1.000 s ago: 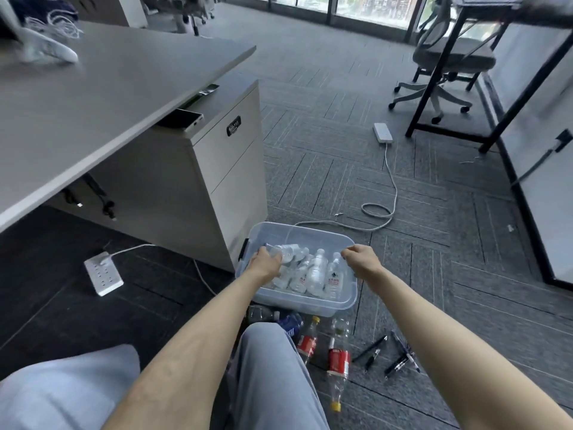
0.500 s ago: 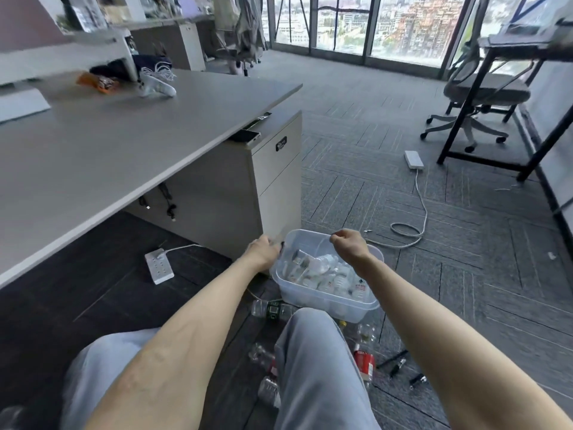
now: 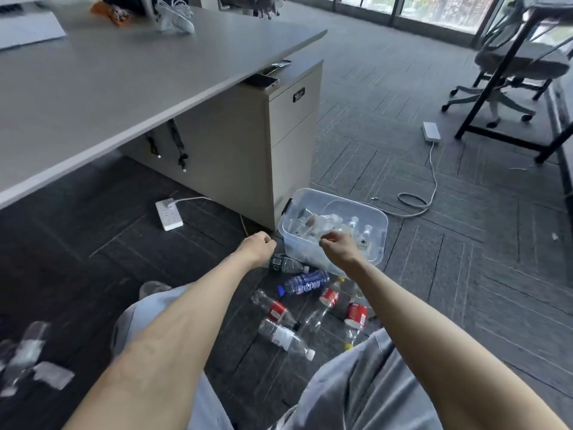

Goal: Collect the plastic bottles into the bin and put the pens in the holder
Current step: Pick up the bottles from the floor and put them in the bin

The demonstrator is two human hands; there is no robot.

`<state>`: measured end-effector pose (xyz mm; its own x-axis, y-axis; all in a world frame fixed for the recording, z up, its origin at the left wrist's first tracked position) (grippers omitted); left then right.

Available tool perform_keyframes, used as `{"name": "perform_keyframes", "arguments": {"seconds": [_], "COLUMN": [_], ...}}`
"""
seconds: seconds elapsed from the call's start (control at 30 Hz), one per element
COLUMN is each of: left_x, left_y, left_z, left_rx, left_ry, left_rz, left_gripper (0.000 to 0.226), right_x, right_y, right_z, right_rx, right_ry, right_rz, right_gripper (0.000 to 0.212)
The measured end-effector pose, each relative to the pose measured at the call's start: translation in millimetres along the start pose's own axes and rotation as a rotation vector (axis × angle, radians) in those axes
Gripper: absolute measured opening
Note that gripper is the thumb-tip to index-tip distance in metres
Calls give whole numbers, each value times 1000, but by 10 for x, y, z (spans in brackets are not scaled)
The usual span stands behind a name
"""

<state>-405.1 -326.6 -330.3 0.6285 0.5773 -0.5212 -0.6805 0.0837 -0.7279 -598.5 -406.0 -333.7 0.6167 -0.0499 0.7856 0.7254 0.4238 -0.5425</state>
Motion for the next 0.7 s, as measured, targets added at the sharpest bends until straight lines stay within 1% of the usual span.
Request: {"name": "perform_keyframes", "arguments": {"seconds": [0.07, 0.1, 0.17, 0.23, 0.37, 0.47, 0.53, 0.6, 0.7], "left_x": [81, 132, 263, 457, 975, 1356, 1570, 1735, 2065], "left_y": [171, 256, 441, 670, 1155, 1430, 1590, 1693, 1798], "left_z": [-21, -55, -160, -276, -518, -713, -845, -934, -1134], "left_rx": [3, 0, -7, 5, 83, 116, 152, 187, 225], "left_ry": [15, 18, 13, -8, -72, -126, -161, -167, -194], "left_rz": [-4, -4, 3, 4, -46, -69, -82, -90, -138], "left_gripper": [36, 36, 37, 38, 38, 37, 40, 41, 39], "right_x": [-215, -334, -560, -781, -1212, -1540, -1788, -1961, -2213], "right_y": [77, 137, 287, 488, 1041, 1561, 1904, 2137, 2504], "right_z": [-15, -42, -116, -198, -280, -326, -372, -397, -518], "right_rx": [11, 21, 37, 51, 139, 267, 343, 377, 426], "right_ry": [39, 63, 98, 123, 167, 131, 110, 60, 12], "right_rz": [-19, -25, -16, 13, 146, 275, 383, 496, 627], "right_gripper": [19, 19, 24, 23, 31, 37, 34, 34, 45]}}
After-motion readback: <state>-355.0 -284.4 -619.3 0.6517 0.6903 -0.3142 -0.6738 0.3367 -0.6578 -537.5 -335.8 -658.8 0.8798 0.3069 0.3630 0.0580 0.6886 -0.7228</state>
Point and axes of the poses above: each hand's wrist, its own z-axis away from the middle knuckle, its own y-axis out of the palm, x = y × z, the point moved 7 cm from there along -z, towards the middle knuckle
